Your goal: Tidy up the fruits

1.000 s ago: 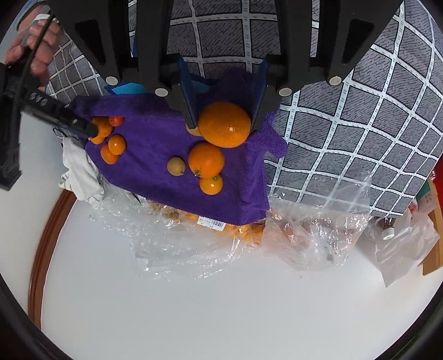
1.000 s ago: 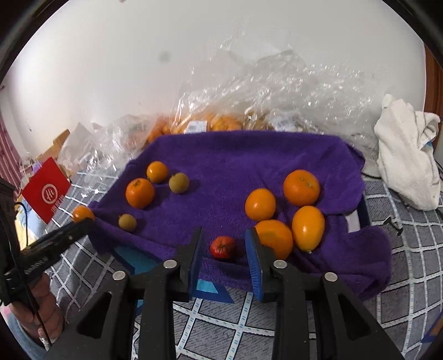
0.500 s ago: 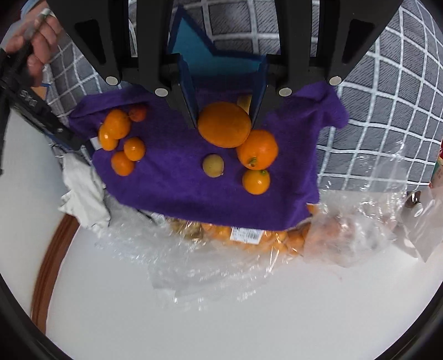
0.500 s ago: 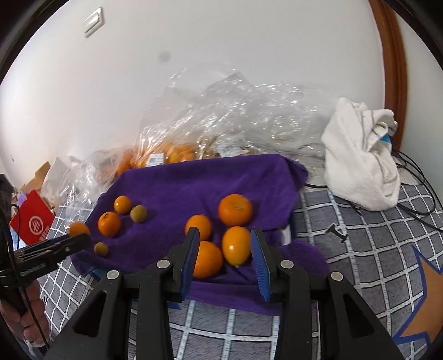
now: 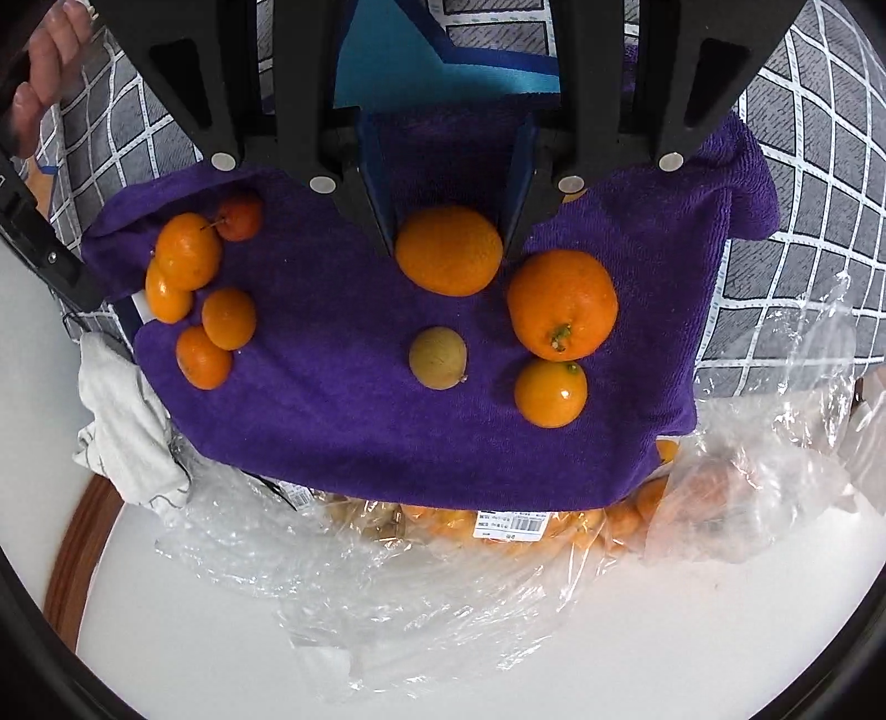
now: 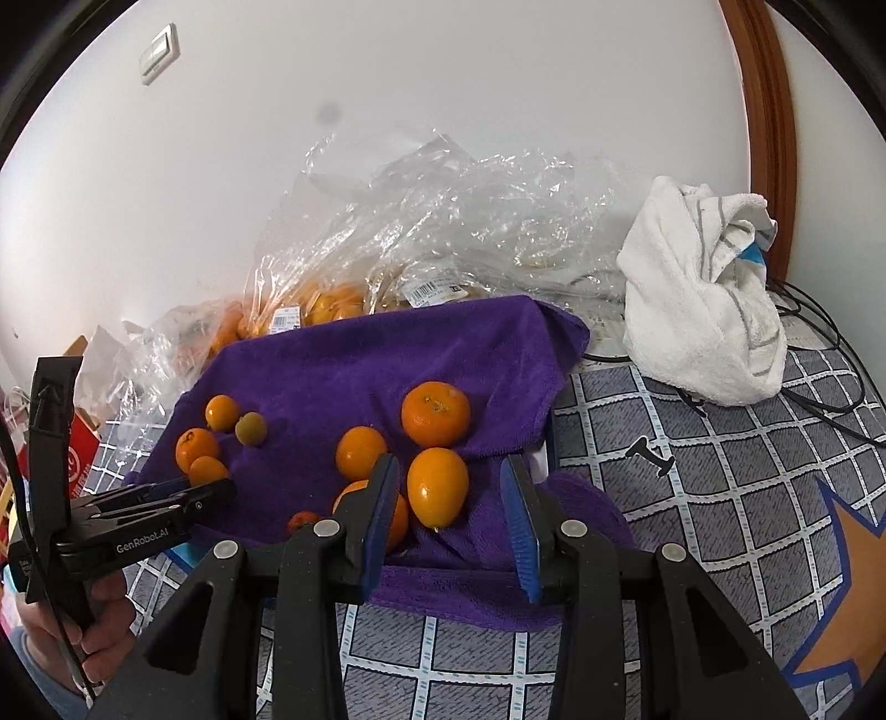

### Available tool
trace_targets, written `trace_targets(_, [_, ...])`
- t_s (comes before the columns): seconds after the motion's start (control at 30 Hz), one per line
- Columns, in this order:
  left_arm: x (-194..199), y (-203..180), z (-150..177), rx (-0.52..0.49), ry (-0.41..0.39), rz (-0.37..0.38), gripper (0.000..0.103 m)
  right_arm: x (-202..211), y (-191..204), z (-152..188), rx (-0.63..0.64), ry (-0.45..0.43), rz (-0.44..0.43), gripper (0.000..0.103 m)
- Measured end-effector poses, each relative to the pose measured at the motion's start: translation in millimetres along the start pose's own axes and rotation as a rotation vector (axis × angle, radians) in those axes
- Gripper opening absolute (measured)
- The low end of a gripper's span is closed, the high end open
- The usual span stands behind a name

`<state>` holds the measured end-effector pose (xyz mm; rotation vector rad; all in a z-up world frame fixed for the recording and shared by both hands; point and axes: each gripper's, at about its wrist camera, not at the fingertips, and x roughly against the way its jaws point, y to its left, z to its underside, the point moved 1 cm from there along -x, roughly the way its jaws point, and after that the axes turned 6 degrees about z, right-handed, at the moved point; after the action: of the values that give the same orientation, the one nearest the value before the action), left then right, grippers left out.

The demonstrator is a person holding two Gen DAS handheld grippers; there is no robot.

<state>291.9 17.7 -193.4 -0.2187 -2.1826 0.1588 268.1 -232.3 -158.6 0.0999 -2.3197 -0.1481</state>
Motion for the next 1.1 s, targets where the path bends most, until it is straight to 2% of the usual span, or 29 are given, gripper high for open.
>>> trace_targets(0.2, [12,2,3,0.003,-0.021,0.035,0.037,1,-3,-1,-0.008,0.002,0.009,0.038])
trace_targets(0.27, [21,3,4,0.017,-0.035,0.057,0.051,5,-3,-3,-0.004,-0.01,0.013,0.038])
trace_targets(0.3, [24,2,4,0.019,-0.038,0.068,0.053,8,-2,-4,-0.001,-0.022,0.01,0.038])
trace_targets(0.47, [50,-1,8,0.018,-0.068,0.045,0.053,21,10,-6,0.039,-0.05,-0.014,0.038])
trace_targets(0.6, [75,3,15,0.011,-0.077,0.024,0.053,38,19,-5,0.051,-0.001,0.023,0.038])
trace_targets(0.67, [90,5,20,0.015,-0.091,0.037,0.053,53,23,-2,0.05,0.015,0.015,0.038])
trace_targets(0.73, [105,6,25,0.027,-0.11,0.042,0.053,80,30,3,0.053,-0.005,0.019,0.04])
trace_targets(0.8, [122,3,31,0.033,-0.136,0.051,0.054,104,35,7,0.05,-0.023,0.049,0.047])
trace_targets(0.87, [143,-1,38,0.029,-0.171,0.057,0.065,127,40,11,0.047,-0.031,0.085,0.054])
trace_targets(0.9, [154,-5,42,0.021,-0.187,0.051,0.066,142,42,15,0.045,-0.033,0.096,0.056])
trace_targets(1.03, [197,-21,57,-0.02,-0.249,0.043,0.073,179,45,27,0.01,-0.037,0.098,0.081])
trace_targets(1.1, [215,-28,63,-0.032,-0.276,0.037,0.075,203,48,35,0.001,-0.073,0.107,0.088])
